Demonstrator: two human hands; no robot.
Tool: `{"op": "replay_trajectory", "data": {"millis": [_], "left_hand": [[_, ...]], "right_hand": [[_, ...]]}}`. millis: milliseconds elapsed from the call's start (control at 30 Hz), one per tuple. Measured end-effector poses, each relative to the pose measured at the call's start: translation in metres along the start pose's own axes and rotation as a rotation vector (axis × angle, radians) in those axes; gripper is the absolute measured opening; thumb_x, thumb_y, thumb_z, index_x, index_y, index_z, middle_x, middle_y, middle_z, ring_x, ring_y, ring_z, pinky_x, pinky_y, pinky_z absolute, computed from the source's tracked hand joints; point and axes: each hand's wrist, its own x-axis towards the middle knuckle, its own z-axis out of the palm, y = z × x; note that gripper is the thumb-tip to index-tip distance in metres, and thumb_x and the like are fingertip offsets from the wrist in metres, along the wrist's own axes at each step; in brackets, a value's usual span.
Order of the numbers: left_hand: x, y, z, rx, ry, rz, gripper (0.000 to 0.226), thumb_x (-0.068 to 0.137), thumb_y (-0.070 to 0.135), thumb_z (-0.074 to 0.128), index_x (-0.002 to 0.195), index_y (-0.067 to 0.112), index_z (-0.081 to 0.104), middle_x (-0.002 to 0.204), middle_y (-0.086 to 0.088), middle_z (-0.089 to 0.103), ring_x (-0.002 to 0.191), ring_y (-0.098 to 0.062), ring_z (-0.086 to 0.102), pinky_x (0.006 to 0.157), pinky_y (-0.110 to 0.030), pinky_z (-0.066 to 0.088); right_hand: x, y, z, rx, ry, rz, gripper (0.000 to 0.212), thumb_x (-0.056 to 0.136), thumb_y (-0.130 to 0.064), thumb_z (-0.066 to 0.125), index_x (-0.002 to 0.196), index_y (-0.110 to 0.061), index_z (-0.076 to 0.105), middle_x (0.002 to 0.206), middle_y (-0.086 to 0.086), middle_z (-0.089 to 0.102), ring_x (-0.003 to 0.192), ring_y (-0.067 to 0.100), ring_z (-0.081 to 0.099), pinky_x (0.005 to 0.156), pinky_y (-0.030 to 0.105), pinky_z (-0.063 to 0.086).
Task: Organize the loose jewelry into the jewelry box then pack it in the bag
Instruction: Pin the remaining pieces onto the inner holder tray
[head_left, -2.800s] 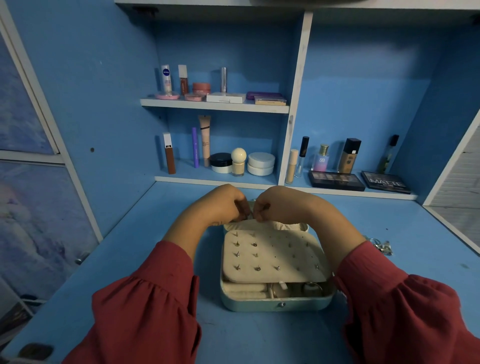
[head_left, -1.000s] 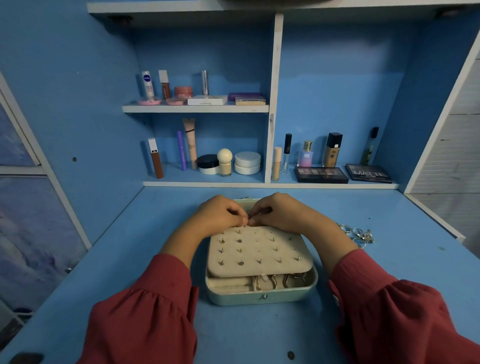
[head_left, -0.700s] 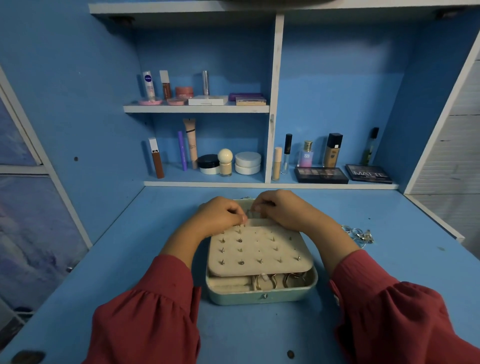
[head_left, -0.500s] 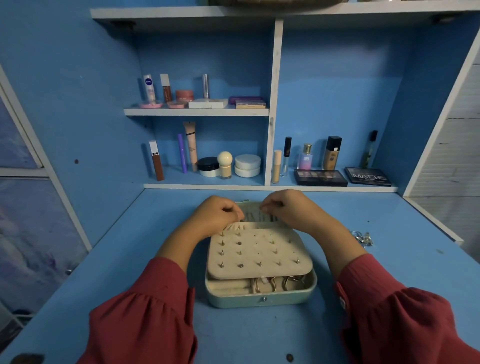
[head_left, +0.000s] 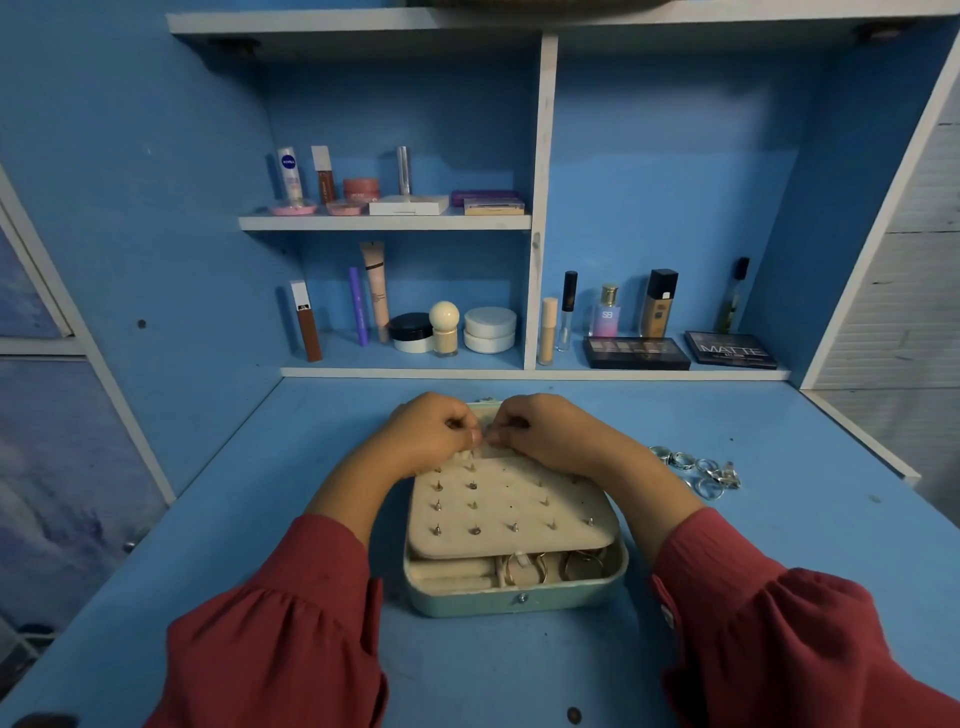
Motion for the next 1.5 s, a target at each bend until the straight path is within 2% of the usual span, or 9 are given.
{"op": "replay_trajectory", "data": {"millis": [267, 367, 467, 667, 833, 933, 1100, 1333, 1500], "left_hand": [[-0.006, 0.007, -0.002, 0.041, -0.004, -0.029, 0.02, 0.089, 0.03, 0.064, 0.079, 0.015, 0.072, 0.069, 0.01, 0.062, 0.073, -0.017, 0.056, 0.072, -0.029, 0.043], [-0.006, 0.005, -0.009, -0.127, 0.043, -0.002, 0.011, 0.088, 0.019, 0.066, 0.08, 0.019, 0.074, 0.081, 0.014, 0.067, 0.083, -0.008, 0.063, 0.081, -0.029, 0.05], [-0.003, -0.004, -0.014, -0.019, 0.1, 0.013, 0.009, 0.086, 0.023, 0.068, 0.081, 0.025, 0.075, 0.08, 0.022, 0.062, 0.091, -0.007, 0.06, 0.09, -0.034, 0.048], [-0.008, -0.01, -0.019, 0.18, 0.001, 0.007, 0.015, 0.085, 0.037, 0.068, 0.094, 0.029, 0.077, 0.083, 0.023, 0.054, 0.111, -0.02, 0.044, 0.1, -0.043, 0.04], [-0.008, -0.011, -0.021, 0.198, 0.039, 0.012, 0.016, 0.083, 0.044, 0.068, 0.08, 0.03, 0.074, 0.09, 0.009, 0.058, 0.106, -0.019, 0.042, 0.099, -0.042, 0.038], [-0.008, -0.01, -0.018, 0.161, 0.067, 0.045, 0.011, 0.083, 0.043, 0.067, 0.086, 0.035, 0.073, 0.089, 0.013, 0.055, 0.103, -0.016, 0.039, 0.099, -0.042, 0.038], [-0.008, -0.004, -0.01, 0.243, 0.032, 0.057, 0.028, 0.087, 0.05, 0.058, 0.096, 0.029, 0.075, 0.101, 0.001, 0.059, 0.107, -0.018, 0.039, 0.1, -0.037, 0.037], [-0.004, -0.009, -0.012, 0.171, 0.025, 0.042, 0.039, 0.088, 0.043, 0.062, 0.082, 0.006, 0.074, 0.099, -0.005, 0.062, 0.106, -0.018, 0.041, 0.1, -0.04, 0.038], [-0.004, -0.006, -0.008, 0.118, 0.075, 0.12, 0.017, 0.091, 0.033, 0.061, 0.103, 0.034, 0.071, 0.109, 0.013, 0.057, 0.112, -0.013, 0.036, 0.105, -0.039, 0.033]], "right_hand": [[0.0, 0.005, -0.001, -0.052, 0.043, 0.033, 0.018, 0.088, -0.044, 0.061, 0.075, -0.03, 0.061, 0.077, -0.012, 0.058, 0.079, 0.011, 0.055, 0.064, 0.025, 0.042], [0.0, 0.009, -0.007, 0.076, 0.141, 0.029, 0.008, 0.085, -0.03, 0.067, 0.078, -0.029, 0.064, 0.079, -0.012, 0.06, 0.078, 0.009, 0.055, 0.066, 0.024, 0.043], [-0.002, 0.018, -0.014, 0.125, 0.163, 0.072, 0.013, 0.085, -0.025, 0.068, 0.073, -0.029, 0.067, 0.074, -0.014, 0.06, 0.07, 0.004, 0.054, 0.058, 0.02, 0.039], [-0.004, 0.033, -0.016, 0.053, 0.096, 0.041, 0.015, 0.085, -0.037, 0.068, 0.092, -0.028, 0.078, 0.091, -0.008, 0.066, 0.089, 0.013, 0.058, 0.082, 0.034, 0.05], [-0.001, 0.033, -0.012, -0.082, 0.103, 0.015, 0.036, 0.086, -0.04, 0.066, 0.078, -0.005, 0.071, 0.088, 0.021, 0.062, 0.086, 0.032, 0.058, 0.074, 0.039, 0.049], [-0.003, 0.027, -0.013, -0.092, 0.123, -0.019, 0.029, 0.087, -0.04, 0.064, 0.09, -0.014, 0.076, 0.09, 0.013, 0.063, 0.089, 0.027, 0.057, 0.079, 0.041, 0.05], [0.0, 0.024, -0.006, -0.201, 0.057, -0.072, 0.031, 0.091, -0.052, 0.053, 0.116, -0.04, 0.066, 0.105, 0.001, 0.057, 0.11, 0.021, 0.044, 0.096, 0.04, 0.04], [-0.002, 0.02, -0.009, -0.159, 0.056, -0.058, 0.024, 0.09, -0.042, 0.059, 0.101, -0.029, 0.076, 0.099, -0.003, 0.058, 0.107, 0.02, 0.048, 0.094, 0.041, 0.042], [-0.003, 0.027, -0.016, -0.041, 0.247, 0.01, 0.023, 0.094, -0.024, 0.055, 0.109, -0.024, 0.072, 0.103, 0.0, 0.058, 0.1, 0.015, 0.053, 0.091, 0.031, 0.045]]}}
